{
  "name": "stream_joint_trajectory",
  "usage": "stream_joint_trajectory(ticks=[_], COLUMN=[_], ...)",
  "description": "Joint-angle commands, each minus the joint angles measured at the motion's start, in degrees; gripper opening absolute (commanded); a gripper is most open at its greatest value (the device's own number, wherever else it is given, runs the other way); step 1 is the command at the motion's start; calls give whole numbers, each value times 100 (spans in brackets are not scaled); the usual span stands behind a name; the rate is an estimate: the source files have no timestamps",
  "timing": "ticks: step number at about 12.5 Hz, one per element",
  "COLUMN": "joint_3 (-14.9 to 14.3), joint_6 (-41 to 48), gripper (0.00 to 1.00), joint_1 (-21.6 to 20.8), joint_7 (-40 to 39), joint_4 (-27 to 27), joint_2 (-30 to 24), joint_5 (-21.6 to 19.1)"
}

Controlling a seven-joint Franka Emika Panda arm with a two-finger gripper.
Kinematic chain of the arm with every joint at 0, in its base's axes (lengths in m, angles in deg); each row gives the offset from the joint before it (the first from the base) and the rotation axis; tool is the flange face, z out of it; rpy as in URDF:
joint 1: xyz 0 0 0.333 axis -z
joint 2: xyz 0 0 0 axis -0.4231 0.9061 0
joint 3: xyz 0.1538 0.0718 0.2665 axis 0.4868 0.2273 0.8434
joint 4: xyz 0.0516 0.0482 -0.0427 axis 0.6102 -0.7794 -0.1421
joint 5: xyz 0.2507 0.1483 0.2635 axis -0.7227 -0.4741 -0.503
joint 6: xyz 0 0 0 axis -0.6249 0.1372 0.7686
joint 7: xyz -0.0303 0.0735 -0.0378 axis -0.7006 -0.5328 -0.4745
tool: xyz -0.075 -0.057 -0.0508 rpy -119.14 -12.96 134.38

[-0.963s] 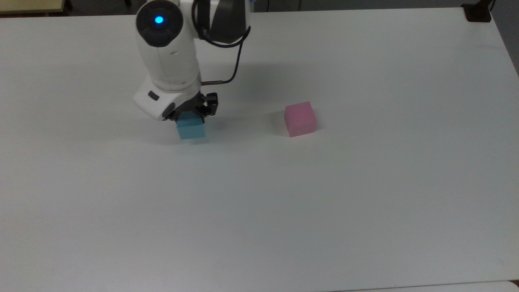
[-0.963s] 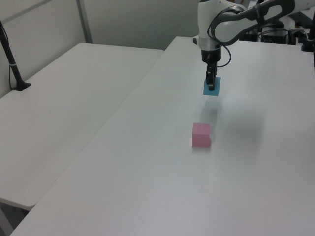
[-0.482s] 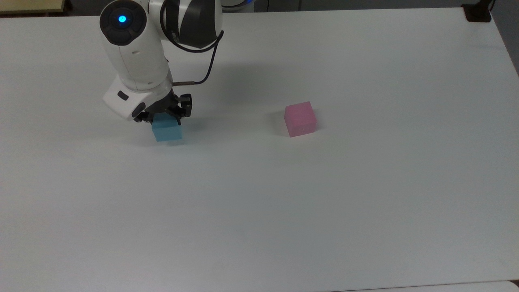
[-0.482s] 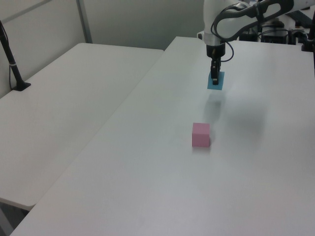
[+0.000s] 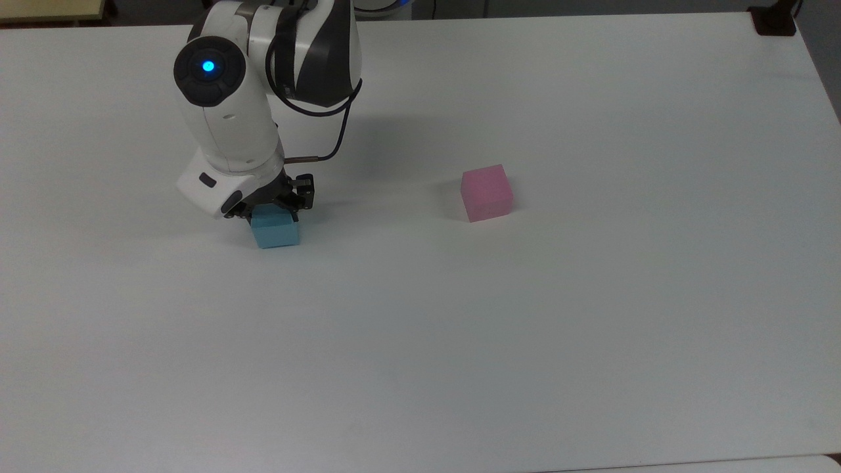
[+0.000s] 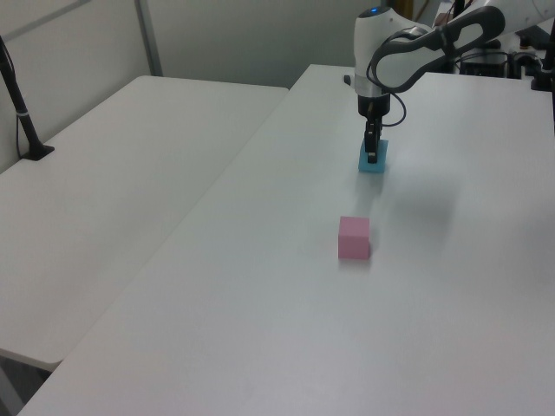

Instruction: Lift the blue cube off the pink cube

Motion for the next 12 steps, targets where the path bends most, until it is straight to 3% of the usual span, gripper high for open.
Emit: stream_joint_trajectory(ticks=[1,4,9,12], joint_3=[-54,-80,-63,-88], joint_6=[-82,154,1279,2263], gripper=[100,100,100,100], joint_1=[16,33,-46,-325], joint_7=[265,458,2126,2577], joint_4=[14,14,267,576], joint_2=[-74,-625,-1882,-2244], joint_5=[88,70,-17,-9])
